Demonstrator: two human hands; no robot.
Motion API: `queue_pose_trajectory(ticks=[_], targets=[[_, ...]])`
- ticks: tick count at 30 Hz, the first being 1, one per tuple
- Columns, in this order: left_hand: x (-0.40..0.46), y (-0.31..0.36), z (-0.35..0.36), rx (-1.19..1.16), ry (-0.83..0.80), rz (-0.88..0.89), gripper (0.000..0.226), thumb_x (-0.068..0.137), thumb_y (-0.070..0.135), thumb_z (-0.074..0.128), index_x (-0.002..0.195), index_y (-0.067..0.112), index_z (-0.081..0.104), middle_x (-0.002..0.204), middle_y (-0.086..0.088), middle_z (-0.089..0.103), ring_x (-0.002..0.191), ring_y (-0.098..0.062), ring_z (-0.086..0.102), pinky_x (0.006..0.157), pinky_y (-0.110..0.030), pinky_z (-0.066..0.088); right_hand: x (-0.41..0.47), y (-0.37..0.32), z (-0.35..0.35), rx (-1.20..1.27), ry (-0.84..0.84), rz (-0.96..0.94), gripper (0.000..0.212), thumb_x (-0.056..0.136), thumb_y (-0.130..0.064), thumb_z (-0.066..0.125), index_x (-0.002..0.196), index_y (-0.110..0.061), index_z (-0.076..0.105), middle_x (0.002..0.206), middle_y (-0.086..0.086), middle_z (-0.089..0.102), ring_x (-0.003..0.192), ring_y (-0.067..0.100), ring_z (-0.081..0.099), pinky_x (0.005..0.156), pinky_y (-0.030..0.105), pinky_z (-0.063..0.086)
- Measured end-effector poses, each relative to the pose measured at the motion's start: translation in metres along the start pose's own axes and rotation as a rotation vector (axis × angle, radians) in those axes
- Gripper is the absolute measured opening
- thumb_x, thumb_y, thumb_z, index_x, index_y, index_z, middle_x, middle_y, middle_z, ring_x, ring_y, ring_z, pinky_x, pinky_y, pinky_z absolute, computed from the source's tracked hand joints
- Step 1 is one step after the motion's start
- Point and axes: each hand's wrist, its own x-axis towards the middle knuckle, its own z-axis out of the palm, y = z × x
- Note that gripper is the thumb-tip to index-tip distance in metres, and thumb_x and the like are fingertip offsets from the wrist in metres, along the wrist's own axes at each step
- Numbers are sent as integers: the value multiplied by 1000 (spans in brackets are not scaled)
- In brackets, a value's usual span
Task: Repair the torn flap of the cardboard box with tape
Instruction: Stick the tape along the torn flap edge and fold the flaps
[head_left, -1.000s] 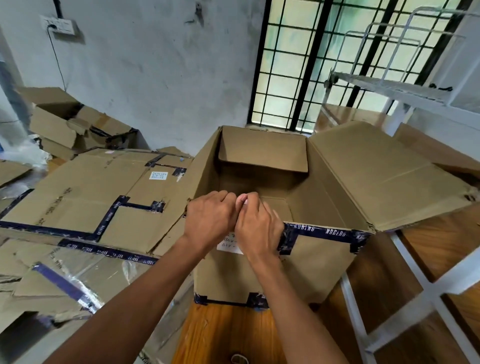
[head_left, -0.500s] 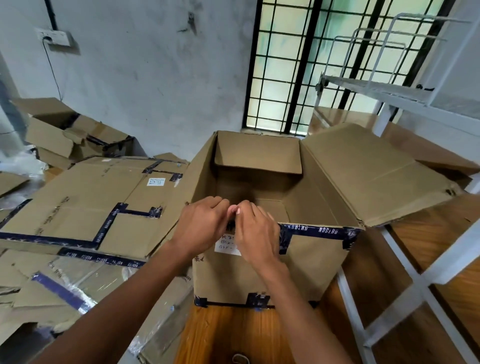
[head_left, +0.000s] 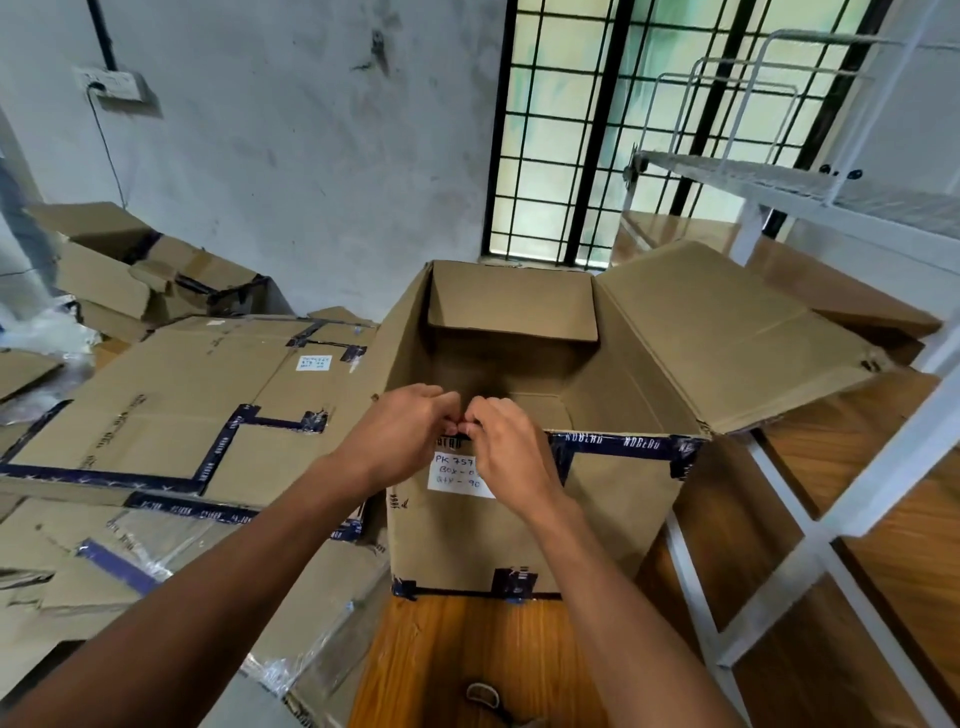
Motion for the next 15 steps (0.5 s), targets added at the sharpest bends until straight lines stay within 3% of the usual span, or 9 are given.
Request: queue_pose_trajectory(ticks=[5, 11, 15], targets=[[2, 1, -6, -9, -38, -6, 10, 98, 10, 68, 96, 20, 68, 82, 6, 59, 70, -13, 51, 62, -29, 38, 1, -4, -1, -51, -2, 29, 13, 106, -21, 54, 94, -20, 58, 87, -7, 58, 81, 12, 50, 66, 34, 49], [6, -1, -23, -2, -190, 19, 14, 102, 18, 69, 110, 23, 78, 95, 3, 72, 84, -11, 59, 72, -25, 40, 1, -8, -25, -53, -197, -19, 5, 104, -24, 59, 102, -19, 61, 92, -2, 64, 84, 19, 60, 66, 36, 43], [15, 7, -23, 127, -247, -8, 26, 98, 10, 67, 116, 27, 77, 95, 2, 73, 84, -16, 67, 74, -32, 55, 12, -15, -31, -215, -240, 6, 11, 100, -13, 59, 107, -17, 67, 91, 8, 68, 83, 33, 67, 61, 39, 44]])
